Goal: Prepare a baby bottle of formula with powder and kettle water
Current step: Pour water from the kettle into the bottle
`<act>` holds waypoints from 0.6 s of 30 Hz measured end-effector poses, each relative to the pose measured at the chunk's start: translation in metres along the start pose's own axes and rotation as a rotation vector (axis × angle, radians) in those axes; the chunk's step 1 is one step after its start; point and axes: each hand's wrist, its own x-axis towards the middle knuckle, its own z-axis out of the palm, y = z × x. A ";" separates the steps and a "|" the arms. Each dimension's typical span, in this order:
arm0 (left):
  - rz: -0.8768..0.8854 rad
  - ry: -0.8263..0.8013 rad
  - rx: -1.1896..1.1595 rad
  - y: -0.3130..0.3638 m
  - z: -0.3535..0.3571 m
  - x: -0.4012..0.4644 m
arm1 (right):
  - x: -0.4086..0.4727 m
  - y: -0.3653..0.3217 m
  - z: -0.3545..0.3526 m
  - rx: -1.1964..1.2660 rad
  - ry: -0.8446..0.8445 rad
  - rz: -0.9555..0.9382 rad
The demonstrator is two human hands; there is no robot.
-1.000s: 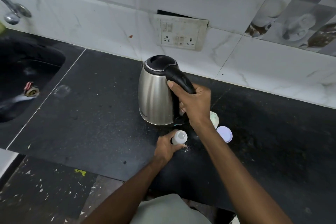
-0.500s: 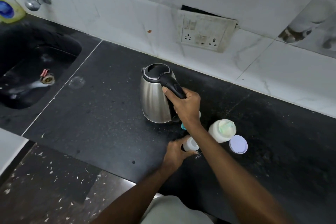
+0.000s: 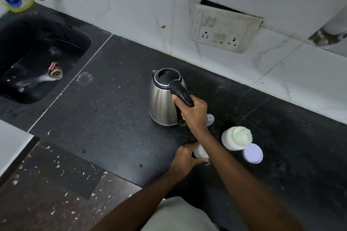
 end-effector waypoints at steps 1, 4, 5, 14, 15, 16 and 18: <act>0.008 -0.001 0.005 0.001 0.000 0.000 | 0.000 0.001 -0.002 0.008 -0.040 0.019; 0.021 -0.020 0.012 -0.002 -0.001 0.002 | -0.006 0.004 -0.007 -0.007 -0.148 0.030; 0.016 -0.027 0.011 -0.003 -0.001 0.002 | -0.009 0.004 -0.008 -0.018 -0.169 0.026; 0.008 0.005 0.057 -0.002 0.000 0.001 | -0.022 0.021 -0.017 -0.146 -0.256 0.115; 0.004 0.011 0.058 -0.003 0.000 0.001 | -0.021 0.021 -0.018 -0.156 -0.248 0.120; 0.007 0.016 0.062 -0.002 0.000 0.001 | -0.021 0.021 -0.018 -0.162 -0.246 0.123; 0.018 -0.018 0.066 0.000 -0.002 0.001 | -0.020 0.020 -0.018 -0.194 -0.256 0.125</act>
